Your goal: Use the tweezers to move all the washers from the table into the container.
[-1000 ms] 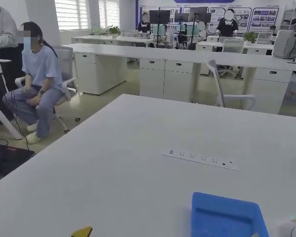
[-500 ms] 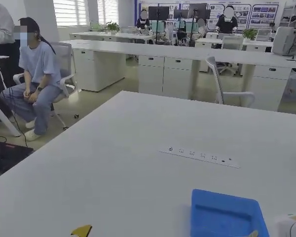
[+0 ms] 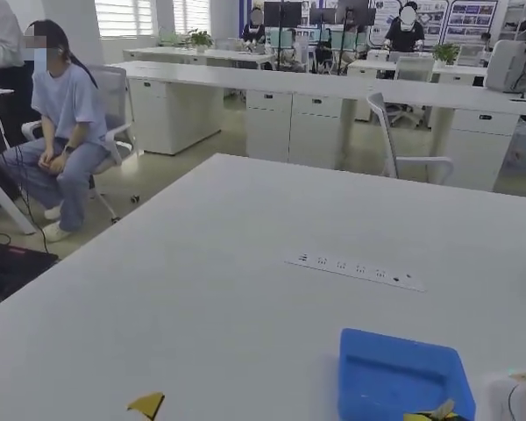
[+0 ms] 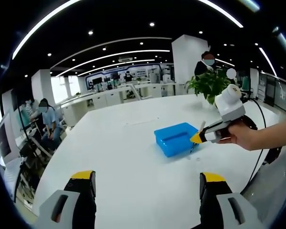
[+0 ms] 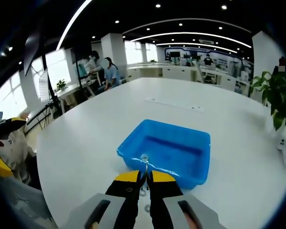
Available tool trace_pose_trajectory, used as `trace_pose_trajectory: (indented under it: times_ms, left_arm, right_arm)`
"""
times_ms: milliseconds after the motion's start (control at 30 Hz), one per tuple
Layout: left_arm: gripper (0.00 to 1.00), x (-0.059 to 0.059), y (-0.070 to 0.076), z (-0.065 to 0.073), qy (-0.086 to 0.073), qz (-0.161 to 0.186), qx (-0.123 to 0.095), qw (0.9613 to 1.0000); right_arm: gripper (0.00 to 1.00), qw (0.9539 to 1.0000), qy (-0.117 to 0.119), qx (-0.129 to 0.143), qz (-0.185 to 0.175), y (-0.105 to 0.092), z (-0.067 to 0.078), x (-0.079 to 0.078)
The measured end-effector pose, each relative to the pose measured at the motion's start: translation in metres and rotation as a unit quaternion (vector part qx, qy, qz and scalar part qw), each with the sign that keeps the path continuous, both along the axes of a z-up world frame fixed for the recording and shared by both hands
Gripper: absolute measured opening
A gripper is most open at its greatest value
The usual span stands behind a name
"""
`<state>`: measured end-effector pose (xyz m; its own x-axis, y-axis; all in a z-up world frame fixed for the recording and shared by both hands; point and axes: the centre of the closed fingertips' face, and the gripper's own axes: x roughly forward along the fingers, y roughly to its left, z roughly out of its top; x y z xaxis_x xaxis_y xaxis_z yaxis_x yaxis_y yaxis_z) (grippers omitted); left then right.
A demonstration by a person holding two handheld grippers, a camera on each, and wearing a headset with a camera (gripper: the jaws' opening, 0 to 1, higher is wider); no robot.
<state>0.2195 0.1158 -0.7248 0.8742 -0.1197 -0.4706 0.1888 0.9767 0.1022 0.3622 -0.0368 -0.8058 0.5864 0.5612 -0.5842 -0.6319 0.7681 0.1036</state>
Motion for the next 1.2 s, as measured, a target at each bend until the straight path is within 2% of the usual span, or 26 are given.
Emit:
trace_pose_trajectory:
  times_ms: [233,433,800,900,1033,1167,1200]
  left_arm:
    - [0.93,0.000,0.001,0.002,-0.006,0.002,-0.001,1.0000]
    - [0.93,-0.002,-0.001,-0.003,0.001,-0.001,-0.004,1.0000]
    - [0.92,-0.002,0.001,-0.006,0.006,0.001,-0.003,1.0000]
    - [0.92,-0.002,0.002,-0.007,0.009,0.002,-0.001,1.0000]
    - [0.92,-0.002,0.003,-0.007,0.009,0.002,-0.002,1.0000]
    - [0.92,-0.002,0.002,-0.008,0.011,0.001,0.001,0.9999]
    - [0.92,-0.002,0.002,-0.008,0.011,0.001,0.001,0.9999]
  right_arm:
    - [0.04,1.0000,0.002,0.005,-0.003,0.000,0.002,0.002]
    - [0.04,0.9999,0.005,0.008,-0.003,0.000,0.001,0.002]
    - [0.04,0.9997,0.024,-0.006,-0.001,-0.001,-0.020,0.001]
    - [0.04,0.9998,0.016,-0.010,-0.001,-0.001,-0.020,0.003]
    - [0.04,0.9998,0.020,-0.005,-0.002,0.002,-0.020,0.005]
    - [0.04,0.9998,0.017,-0.011,-0.002,0.002,-0.025,0.004]
    - [0.04,0.9999,0.014,-0.004,-0.003,0.002,-0.024,0.004]
